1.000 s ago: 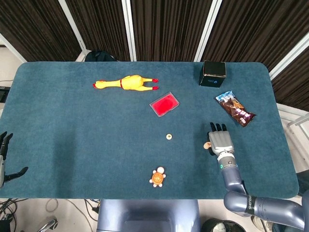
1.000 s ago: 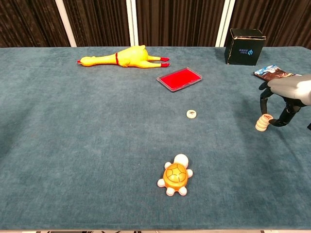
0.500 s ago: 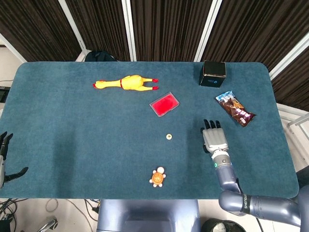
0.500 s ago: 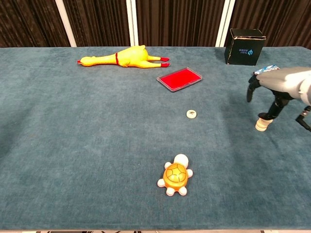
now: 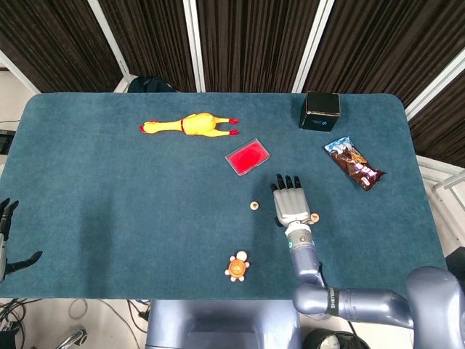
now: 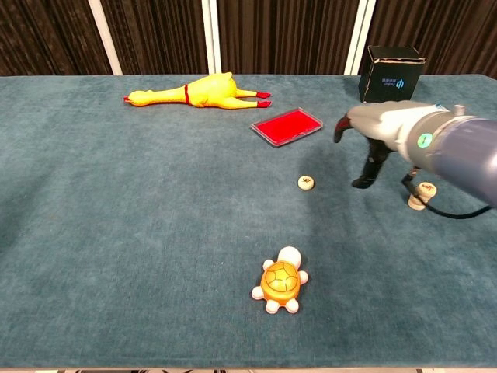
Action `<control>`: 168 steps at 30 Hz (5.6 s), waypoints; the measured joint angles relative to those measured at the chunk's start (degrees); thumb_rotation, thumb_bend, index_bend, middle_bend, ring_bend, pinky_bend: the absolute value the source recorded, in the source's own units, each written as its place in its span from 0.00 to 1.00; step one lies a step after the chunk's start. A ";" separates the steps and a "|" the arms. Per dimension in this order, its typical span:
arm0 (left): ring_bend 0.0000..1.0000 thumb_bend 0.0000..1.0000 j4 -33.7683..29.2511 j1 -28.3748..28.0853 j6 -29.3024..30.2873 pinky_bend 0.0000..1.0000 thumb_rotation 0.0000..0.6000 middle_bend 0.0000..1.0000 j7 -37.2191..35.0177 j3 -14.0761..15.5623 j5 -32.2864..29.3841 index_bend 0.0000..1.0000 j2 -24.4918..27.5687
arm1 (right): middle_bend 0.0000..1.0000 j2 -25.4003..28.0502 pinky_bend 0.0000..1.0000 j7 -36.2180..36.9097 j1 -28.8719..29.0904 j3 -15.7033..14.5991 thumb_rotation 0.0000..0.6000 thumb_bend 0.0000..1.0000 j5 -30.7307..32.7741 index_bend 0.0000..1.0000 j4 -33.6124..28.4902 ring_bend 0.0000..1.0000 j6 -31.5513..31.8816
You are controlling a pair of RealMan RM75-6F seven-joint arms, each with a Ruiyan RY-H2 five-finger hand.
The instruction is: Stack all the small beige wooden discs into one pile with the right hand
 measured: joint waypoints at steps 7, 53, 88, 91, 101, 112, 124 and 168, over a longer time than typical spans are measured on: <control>0.00 0.03 -0.27 0.02 -0.17 0.00 1.00 0.00 0.09 -0.05 -0.43 0.08 0.05 | 0.00 -4.18 0.00 6.05 -0.13 1.39 1.00 0.31 -2.68 0.27 5.05 0.00 -0.99; 0.00 0.03 -0.41 0.04 -0.04 0.00 1.00 0.00 0.07 -0.43 -1.05 0.08 0.02 | 0.00 -15.77 0.00 10.26 -2.16 4.76 1.00 0.31 -9.13 0.45 21.02 0.00 -5.42; 0.00 0.03 -0.03 0.15 0.16 0.00 1.00 0.00 -0.42 -0.54 -1.10 0.09 -0.09 | 0.00 -18.47 0.00 9.18 -1.92 7.28 1.00 0.39 -9.78 0.52 25.24 0.00 -7.88; 0.00 0.03 -0.01 0.14 0.15 0.00 1.00 0.00 -0.39 -0.52 -1.06 0.09 -0.12 | 0.00 -18.38 0.00 9.24 -1.99 7.48 1.00 0.40 -9.94 0.53 25.01 0.00 -7.80; 0.00 0.03 -0.18 0.13 0.19 0.00 1.00 0.00 -0.24 -0.48 -0.89 0.09 -0.01 | 0.00 -15.44 0.00 7.79 -2.40 8.11 1.00 0.42 -10.50 0.53 19.77 0.00 -6.10; 0.00 0.03 -0.56 0.20 0.39 0.00 1.00 0.00 0.38 -0.33 -0.69 0.09 -0.08 | 0.00 -3.28 0.00 5.09 -7.16 5.89 1.00 0.42 -10.79 0.53 3.20 0.00 -1.78; 0.00 0.03 -0.62 0.20 0.38 0.00 1.00 0.00 0.84 -0.29 -0.77 0.09 -0.17 | 0.00 6.66 0.00 9.70 -13.51 0.78 1.00 0.42 -13.22 0.53 -4.89 0.00 -0.41; 0.00 0.03 -0.49 0.14 0.15 0.00 1.00 0.00 1.21 -0.30 -1.12 0.09 -0.38 | 0.00 10.37 0.00 14.73 -16.61 -3.35 1.00 0.43 -12.79 0.53 -1.86 0.00 -3.07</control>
